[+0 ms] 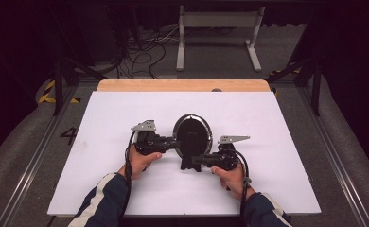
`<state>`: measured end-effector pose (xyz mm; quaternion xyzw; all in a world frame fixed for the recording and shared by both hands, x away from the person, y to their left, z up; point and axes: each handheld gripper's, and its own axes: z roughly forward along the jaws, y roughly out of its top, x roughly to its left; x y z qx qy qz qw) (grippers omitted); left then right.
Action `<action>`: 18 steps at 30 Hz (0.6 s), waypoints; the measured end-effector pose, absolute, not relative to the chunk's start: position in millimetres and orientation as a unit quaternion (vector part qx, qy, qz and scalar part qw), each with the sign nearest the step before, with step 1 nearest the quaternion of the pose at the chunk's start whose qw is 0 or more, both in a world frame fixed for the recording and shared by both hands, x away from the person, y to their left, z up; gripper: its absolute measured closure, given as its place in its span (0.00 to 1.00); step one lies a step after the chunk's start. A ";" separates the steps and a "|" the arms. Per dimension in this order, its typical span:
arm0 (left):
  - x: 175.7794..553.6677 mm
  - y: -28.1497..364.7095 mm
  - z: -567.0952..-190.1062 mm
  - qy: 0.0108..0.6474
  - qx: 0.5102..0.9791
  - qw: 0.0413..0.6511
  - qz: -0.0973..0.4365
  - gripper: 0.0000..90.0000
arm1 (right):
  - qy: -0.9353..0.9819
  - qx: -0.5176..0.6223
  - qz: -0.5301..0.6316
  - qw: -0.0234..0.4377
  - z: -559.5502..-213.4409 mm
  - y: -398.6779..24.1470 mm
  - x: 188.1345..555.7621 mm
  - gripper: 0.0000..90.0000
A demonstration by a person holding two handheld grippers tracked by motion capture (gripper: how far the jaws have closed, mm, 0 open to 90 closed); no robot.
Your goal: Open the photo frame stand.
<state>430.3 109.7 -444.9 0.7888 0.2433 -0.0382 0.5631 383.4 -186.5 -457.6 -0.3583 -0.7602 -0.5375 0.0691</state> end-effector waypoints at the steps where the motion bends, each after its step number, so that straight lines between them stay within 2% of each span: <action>1: 426.7 110.1 -443.3 0.244 0.788 0.565 -0.025 0.83 | -0.759 -0.362 -0.537 0.068 -457.5 -187.4 383.8 0.87; 18: 406.1 110.5 -433.2 0.206 0.805 0.544 0.114 0.84 | -0.768 -0.355 -0.531 0.051 -447.6 -182.1 378.2 0.83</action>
